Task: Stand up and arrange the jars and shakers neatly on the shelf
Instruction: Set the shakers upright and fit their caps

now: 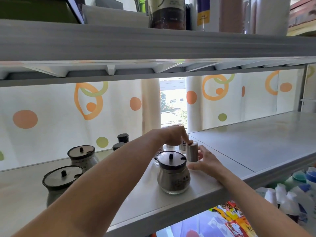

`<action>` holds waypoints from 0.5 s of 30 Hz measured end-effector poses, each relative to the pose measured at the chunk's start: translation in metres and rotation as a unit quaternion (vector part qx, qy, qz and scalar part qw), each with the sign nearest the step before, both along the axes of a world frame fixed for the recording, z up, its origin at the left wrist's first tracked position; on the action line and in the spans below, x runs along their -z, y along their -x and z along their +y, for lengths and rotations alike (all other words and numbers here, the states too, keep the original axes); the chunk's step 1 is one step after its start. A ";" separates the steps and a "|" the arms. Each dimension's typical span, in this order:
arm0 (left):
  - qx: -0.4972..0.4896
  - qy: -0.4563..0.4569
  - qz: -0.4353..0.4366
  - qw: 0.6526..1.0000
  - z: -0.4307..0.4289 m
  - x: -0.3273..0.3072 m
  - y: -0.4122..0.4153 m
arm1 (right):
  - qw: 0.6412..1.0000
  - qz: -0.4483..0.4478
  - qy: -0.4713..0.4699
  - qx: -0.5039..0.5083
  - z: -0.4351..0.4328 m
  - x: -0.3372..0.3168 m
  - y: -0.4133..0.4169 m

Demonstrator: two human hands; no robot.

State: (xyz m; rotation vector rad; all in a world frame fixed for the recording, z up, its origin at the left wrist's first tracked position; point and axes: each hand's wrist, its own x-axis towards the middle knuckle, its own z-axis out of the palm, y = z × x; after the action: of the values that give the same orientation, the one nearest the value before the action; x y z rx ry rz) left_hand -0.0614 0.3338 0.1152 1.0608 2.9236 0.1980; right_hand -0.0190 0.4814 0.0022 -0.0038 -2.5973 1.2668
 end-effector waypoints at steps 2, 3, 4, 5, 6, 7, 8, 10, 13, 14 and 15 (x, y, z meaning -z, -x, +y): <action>-0.003 0.006 0.002 1.000 0.000 0.000 -0.001 | 0.999 0.008 0.039 -0.027 0.003 0.000 -0.001; -0.002 0.007 0.001 1.000 0.000 0.000 -0.001 | 0.999 0.014 0.032 -0.021 0.003 0.000 -0.002; 0.000 0.008 -0.002 1.000 0.001 -0.001 -0.002 | 1.000 0.017 0.012 -0.005 0.002 0.000 -0.002; 0.002 0.010 -0.005 1.000 0.001 -0.001 -0.002 | 1.000 0.017 -0.015 0.017 0.001 0.000 0.000; 0.006 0.011 -0.006 1.000 0.002 -0.002 -0.003 | 0.999 0.013 -0.035 0.032 -0.001 0.001 0.000; 0.009 0.012 -0.007 1.000 0.003 -0.002 -0.004 | 0.999 0.008 -0.038 0.033 -0.002 0.001 0.001; 0.010 0.013 -0.006 1.000 0.004 -0.002 -0.005 | 1.000 0.004 -0.023 0.020 -0.001 0.001 0.001; 0.009 0.019 -0.002 1.000 0.005 -0.003 -0.006 | 0.999 0.005 0.029 -0.026 0.003 0.002 0.000; 0.011 0.030 0.003 0.999 0.005 -0.004 -0.007 | 0.999 0.015 0.042 -0.031 0.006 0.002 0.000; 0.010 0.031 0.003 0.999 0.005 -0.004 -0.008 | 0.999 0.013 0.027 -0.014 0.004 0.002 0.001; 0.009 0.031 0.003 0.999 0.006 -0.004 -0.009 | 1.000 0.009 0.006 0.006 0.002 0.003 0.002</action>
State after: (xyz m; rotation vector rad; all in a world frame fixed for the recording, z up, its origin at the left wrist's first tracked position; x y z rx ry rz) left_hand -0.0524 0.3397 0.1191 1.0791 2.9047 0.1045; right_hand -0.0209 0.4836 -0.0004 -0.0089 -2.5712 1.2718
